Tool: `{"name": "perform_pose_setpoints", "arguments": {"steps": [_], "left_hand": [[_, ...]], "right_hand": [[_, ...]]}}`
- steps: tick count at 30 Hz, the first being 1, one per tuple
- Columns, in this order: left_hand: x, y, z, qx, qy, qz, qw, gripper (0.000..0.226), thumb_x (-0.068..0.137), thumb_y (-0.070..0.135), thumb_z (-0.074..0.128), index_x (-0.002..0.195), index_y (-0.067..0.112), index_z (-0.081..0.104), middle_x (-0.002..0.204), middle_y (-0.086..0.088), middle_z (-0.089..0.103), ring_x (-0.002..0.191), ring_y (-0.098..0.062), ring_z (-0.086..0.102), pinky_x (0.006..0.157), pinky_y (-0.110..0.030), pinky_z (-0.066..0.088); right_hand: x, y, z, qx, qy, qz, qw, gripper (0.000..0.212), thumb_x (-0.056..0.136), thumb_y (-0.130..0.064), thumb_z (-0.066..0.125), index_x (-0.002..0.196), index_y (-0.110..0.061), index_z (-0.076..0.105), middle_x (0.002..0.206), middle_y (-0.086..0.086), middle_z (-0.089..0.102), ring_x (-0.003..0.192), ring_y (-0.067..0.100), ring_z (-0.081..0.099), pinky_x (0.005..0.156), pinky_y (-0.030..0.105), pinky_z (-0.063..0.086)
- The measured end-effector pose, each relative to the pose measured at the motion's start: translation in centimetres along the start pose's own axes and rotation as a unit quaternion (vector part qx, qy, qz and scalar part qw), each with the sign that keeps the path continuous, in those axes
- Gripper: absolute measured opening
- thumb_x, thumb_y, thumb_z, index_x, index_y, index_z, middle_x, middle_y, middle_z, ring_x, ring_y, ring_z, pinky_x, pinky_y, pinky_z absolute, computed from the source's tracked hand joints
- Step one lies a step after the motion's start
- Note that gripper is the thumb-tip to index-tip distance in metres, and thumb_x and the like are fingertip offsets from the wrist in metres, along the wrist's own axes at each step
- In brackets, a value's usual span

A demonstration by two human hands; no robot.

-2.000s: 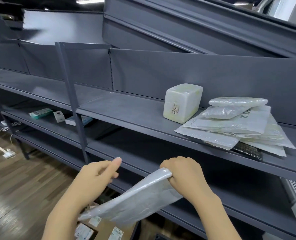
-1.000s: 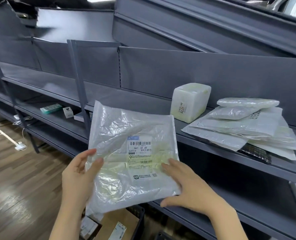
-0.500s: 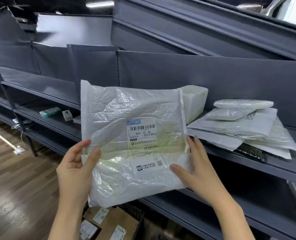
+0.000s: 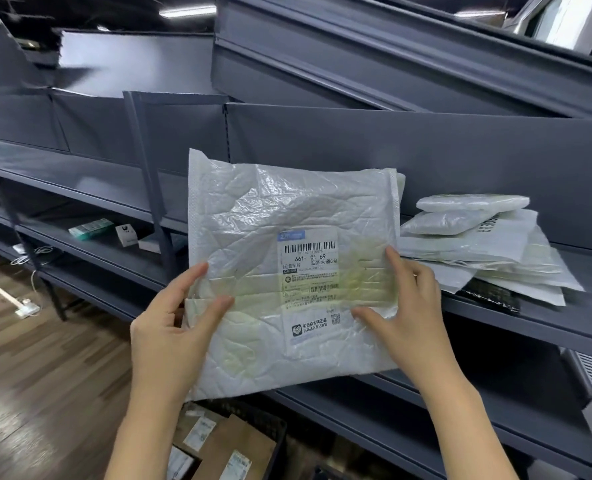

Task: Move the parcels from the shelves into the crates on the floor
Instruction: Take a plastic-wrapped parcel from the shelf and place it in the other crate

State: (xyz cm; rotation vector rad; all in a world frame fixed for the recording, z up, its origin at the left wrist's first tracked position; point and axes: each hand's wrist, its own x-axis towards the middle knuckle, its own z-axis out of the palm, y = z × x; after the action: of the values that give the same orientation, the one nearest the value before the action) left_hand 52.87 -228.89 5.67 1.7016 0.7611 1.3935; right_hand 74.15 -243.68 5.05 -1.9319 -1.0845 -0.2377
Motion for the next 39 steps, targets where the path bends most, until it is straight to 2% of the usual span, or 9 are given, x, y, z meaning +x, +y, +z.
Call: {"name": "perform_pose_setpoints", "arguments": {"steps": [3,7,11,16,18,23,27,32,39], "left_hand": [[0.4,0.7,0.3,0.059,-0.029,0.072,0.995,0.057,0.066,0.034,0.072,0.118,0.044,0.052,0.118,0.021,0.057,0.111,0.009,0.052,0.102,-0.023,0.041],[0.9,0.4,0.9,0.139,-0.060,0.152,0.977,0.069,0.071,0.031,0.070,0.134,0.033,0.041,0.127,0.003,0.053,0.117,-0.006,0.048,0.101,-0.009,0.030],[1.0,0.3,1.6,0.151,-0.052,0.167,0.973,0.071,0.073,0.023,0.075,0.137,0.025,0.044,0.128,-0.007,0.053,0.119,-0.019,0.050,0.100,-0.027,0.035],[1.0,-0.4,2.0,0.162,-0.061,0.172,0.970,0.070,0.074,0.020,0.076,0.137,0.018,0.047,0.126,-0.008,0.054,0.117,-0.023,0.051,0.098,-0.030,0.037],[0.8,-0.9,2.0,0.163,-0.072,0.156,0.972,0.069,0.074,0.020,0.076,0.137,0.018,0.047,0.128,-0.008,0.053,0.118,-0.021,0.051,0.098,-0.030,0.037],[-0.2,-2.8,1.5,0.202,-0.107,0.126,0.965,0.069,0.076,0.019,0.077,0.137,0.020,0.045,0.125,-0.001,0.050,0.110,-0.003,0.044,0.089,-0.022,0.035],[-1.5,-5.7,0.5,0.255,-0.134,0.079,0.954,0.071,0.077,0.019,0.076,0.139,0.021,0.042,0.124,-0.004,0.048,0.109,-0.011,0.046,0.083,-0.025,0.035],[-4.8,-10.8,-0.4,0.322,-0.194,-0.030,0.926,0.075,0.078,0.020,0.074,0.142,0.027,0.037,0.123,-0.003,0.045,0.109,-0.019,0.049,0.078,-0.026,0.034],[-12.7,-21.7,-1.6,0.367,-0.306,-0.200,0.856,0.077,0.078,0.022,0.073,0.142,0.036,0.033,0.121,0.001,0.044,0.085,-0.021,0.060,0.064,-0.029,0.039]], "right_hand": [[0.0,-0.3,-0.4,-0.018,0.058,-0.017,0.998,0.086,0.076,-0.026,0.078,0.146,-0.031,0.028,0.132,-0.002,0.029,0.123,0.009,0.025,0.102,0.022,0.021],[0.2,-0.8,-0.9,-0.033,0.123,-0.046,0.991,0.083,0.074,-0.020,0.079,0.144,-0.026,0.035,0.132,0.005,0.031,0.123,0.020,0.030,0.102,0.029,0.026],[0.0,-1.0,-1.2,-0.045,0.150,-0.047,0.987,0.082,0.074,-0.018,0.079,0.143,-0.024,0.036,0.133,0.007,0.030,0.124,0.020,0.029,0.104,0.031,0.026],[-0.8,-0.6,-0.9,-0.061,0.156,-0.033,0.985,0.082,0.074,-0.018,0.079,0.143,-0.023,0.036,0.133,0.010,0.032,0.122,0.019,0.029,0.101,0.031,0.026],[-1.2,-0.3,-0.5,-0.067,0.153,-0.024,0.986,0.082,0.074,-0.018,0.079,0.144,-0.023,0.036,0.133,0.010,0.031,0.122,0.018,0.028,0.101,0.031,0.026],[-2.6,0.8,1.7,-0.092,0.126,0.005,0.988,0.082,0.074,-0.019,0.080,0.144,-0.020,0.037,0.132,0.013,0.033,0.116,0.018,0.028,0.100,0.032,0.027],[-4.9,1.7,4.9,-0.098,0.079,0.041,0.991,0.081,0.074,-0.020,0.079,0.143,-0.019,0.037,0.131,0.013,0.034,0.113,0.019,0.028,0.098,0.030,0.027],[-9.6,4.2,10.1,-0.102,0.000,0.114,0.988,0.083,0.072,-0.018,0.080,0.143,-0.020,0.037,0.126,0.010,0.034,0.107,0.012,0.025,0.095,0.028,0.029],[-20.8,10.6,18.7,-0.117,-0.112,0.260,0.952,0.081,0.064,-0.009,0.083,0.135,-0.023,0.045,0.121,0.011,0.036,0.101,0.017,0.029,0.086,0.033,0.036]]}}
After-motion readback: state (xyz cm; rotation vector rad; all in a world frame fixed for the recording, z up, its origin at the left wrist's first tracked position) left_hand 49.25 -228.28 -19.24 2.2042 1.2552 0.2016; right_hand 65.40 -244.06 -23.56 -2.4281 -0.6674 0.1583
